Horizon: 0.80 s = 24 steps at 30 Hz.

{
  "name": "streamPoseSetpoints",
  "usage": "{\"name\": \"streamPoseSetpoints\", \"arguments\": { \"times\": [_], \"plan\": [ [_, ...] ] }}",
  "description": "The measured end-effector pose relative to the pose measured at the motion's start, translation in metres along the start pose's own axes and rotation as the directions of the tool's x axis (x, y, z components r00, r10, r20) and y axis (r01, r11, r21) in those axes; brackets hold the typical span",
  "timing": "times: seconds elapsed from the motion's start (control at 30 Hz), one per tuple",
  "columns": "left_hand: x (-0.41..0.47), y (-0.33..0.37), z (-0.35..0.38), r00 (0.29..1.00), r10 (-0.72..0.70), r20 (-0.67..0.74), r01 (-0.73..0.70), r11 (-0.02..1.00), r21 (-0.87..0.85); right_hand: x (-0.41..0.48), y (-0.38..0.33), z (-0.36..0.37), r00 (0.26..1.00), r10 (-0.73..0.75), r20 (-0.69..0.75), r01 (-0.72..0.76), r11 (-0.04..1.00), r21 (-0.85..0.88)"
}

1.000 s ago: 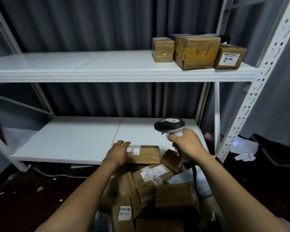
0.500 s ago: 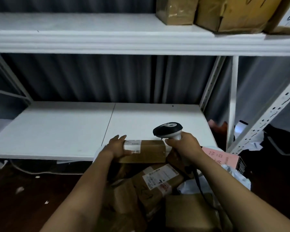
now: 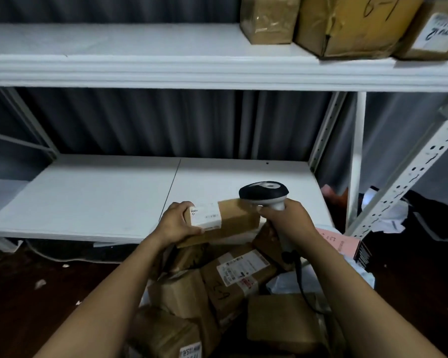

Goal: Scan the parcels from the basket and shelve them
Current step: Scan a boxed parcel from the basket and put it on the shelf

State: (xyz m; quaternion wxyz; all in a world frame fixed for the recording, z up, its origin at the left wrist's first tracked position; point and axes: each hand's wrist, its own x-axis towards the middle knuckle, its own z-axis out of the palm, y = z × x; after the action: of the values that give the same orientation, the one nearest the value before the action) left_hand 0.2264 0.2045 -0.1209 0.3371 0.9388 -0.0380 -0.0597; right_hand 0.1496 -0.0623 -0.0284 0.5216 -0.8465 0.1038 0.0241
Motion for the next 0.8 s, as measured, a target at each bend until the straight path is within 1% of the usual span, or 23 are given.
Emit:
{"name": "streamPoseSetpoints", "arguments": {
  "times": [0.03,0.1,0.17,0.3,0.43,0.5,0.53,0.6,0.63,0.67,0.73,0.77,0.8],
  "plan": [
    [-0.011,0.009,-0.003,0.998,-0.01,-0.056,0.006,0.997,-0.082,-0.007,-0.003,-0.005,1.0,-0.016,-0.002,0.016,0.999,0.038],
    [-0.038,0.03,-0.009,0.992,-0.042,-0.123,0.01,0.968,-0.252,-0.026,-0.009,-0.017,0.999,-0.032,-0.027,0.036,0.99,0.139],
    [-0.066,0.049,-0.012,0.987,-0.069,-0.148,0.016,0.943,-0.333,-0.045,-0.012,-0.028,0.997,-0.033,-0.067,0.049,0.964,0.263],
    [-0.12,0.087,-0.013,0.98,-0.068,-0.19,0.007,0.952,-0.305,-0.077,-0.016,-0.051,0.982,-0.058,-0.178,0.126,0.91,0.395],
    [-0.159,0.115,-0.009,0.973,-0.038,-0.227,-0.009,0.98,-0.2,-0.103,-0.014,-0.066,0.977,-0.067,-0.205,0.158,0.868,0.471],
    [-0.172,0.124,-0.007,0.967,-0.024,-0.254,-0.04,0.969,-0.243,-0.115,-0.012,-0.072,0.978,-0.064,-0.201,0.157,0.858,0.488],
    [-0.177,0.127,-0.005,0.962,-0.049,-0.267,-0.04,0.947,-0.319,-0.119,-0.01,-0.076,0.974,-0.056,-0.219,0.162,0.847,0.505],
    [-0.186,0.135,-0.004,0.953,-0.168,-0.251,0.014,0.853,-0.521,-0.128,-0.007,-0.083,0.966,-0.027,-0.258,0.177,0.796,0.579],
    [-0.19,0.139,-0.004,0.951,-0.224,-0.214,0.039,0.774,-0.632,-0.133,-0.006,-0.086,0.965,-0.009,-0.263,0.178,0.758,0.627],
    [-0.193,0.141,-0.002,0.95,-0.267,-0.159,0.066,0.673,-0.736,-0.137,-0.005,-0.088,0.965,0.008,-0.262,0.175,0.722,0.669],
    [-0.199,0.146,0.002,0.962,-0.271,-0.042,0.094,0.47,-0.878,-0.144,-0.003,-0.089,0.962,0.044,-0.271,0.173,0.67,0.722],
    [-0.204,0.152,0.002,0.966,-0.258,-0.004,0.101,0.394,-0.913,-0.147,-0.003,-0.089,0.958,0.06,-0.282,0.175,0.657,0.733],
    [-0.207,0.157,0.002,0.966,-0.259,0.025,0.116,0.341,-0.933,-0.15,-0.003,-0.09,0.954,0.067,-0.293,0.183,0.646,0.741]
  ]
}}
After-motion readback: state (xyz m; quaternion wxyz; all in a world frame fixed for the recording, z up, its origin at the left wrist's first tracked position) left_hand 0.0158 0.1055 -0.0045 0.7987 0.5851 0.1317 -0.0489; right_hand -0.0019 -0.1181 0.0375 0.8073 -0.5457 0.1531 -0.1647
